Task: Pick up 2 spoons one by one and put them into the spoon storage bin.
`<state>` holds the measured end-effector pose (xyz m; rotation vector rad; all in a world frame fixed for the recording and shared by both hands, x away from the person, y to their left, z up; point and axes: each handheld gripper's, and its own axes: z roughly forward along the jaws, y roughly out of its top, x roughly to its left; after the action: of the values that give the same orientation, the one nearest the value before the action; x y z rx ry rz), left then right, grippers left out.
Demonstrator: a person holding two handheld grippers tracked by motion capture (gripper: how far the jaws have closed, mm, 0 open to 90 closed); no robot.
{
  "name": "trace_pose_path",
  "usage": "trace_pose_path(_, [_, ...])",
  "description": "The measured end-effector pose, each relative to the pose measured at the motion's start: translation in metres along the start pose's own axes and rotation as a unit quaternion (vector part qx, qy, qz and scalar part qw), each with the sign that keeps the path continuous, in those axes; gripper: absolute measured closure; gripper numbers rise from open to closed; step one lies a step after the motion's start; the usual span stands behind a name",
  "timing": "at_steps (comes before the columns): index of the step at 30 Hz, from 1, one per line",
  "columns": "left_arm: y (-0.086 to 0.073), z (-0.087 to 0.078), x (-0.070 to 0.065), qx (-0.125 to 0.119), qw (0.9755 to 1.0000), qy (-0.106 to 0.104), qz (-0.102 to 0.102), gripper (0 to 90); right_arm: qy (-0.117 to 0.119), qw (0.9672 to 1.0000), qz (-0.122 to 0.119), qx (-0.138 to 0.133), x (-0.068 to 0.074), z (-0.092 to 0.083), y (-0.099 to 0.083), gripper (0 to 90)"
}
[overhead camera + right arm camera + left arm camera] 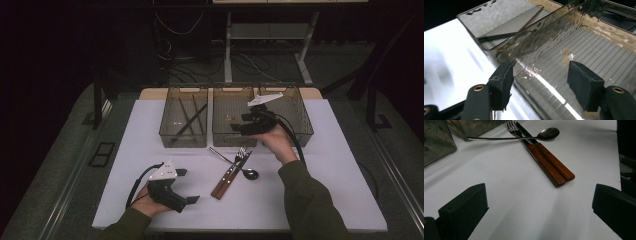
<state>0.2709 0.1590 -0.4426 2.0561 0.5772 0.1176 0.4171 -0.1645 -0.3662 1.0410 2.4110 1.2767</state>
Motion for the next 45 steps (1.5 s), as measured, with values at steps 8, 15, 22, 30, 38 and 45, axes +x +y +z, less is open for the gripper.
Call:
trace_pose_path(8, [0.000,0.000,-0.001,0.003,1.0000,0.003,-0.001,0.0,0.010,0.9999,-0.010,0.004,0.006,-0.026,-0.019,34.0])
trace_pose_path(15, [0.000,0.001,-0.001,0.004,1.0000,0.003,-0.003,0.0,0.018,0.9995,-0.016,0.020,0.013,-0.040,-0.039,32.9])
trace_pose_path(22, [0.000,0.001,-0.001,0.005,1.0000,0.004,-0.003,0.0,0.034,0.9990,-0.010,0.025,0.022,-0.049,-0.058,32.7])
trace_pose_path(30, [0.000,0.001,-0.001,0.006,1.0000,0.004,-0.001,0.0,0.044,0.9982,-0.018,0.036,0.034,-0.056,-0.079,32.8])
trace_pose_path(38, [0.000,0.001,-0.002,0.005,1.0000,0.004,-0.003,0.0,0.047,0.9971,-0.014,0.058,0.044,-0.057,-0.100,33.4])
trace_pose_path(45, [0.000,0.001,-0.003,0.006,1.0000,0.003,0.000,0.0,0.046,0.9952,-0.019,0.084,0.051,-0.045,-0.109,35.4])
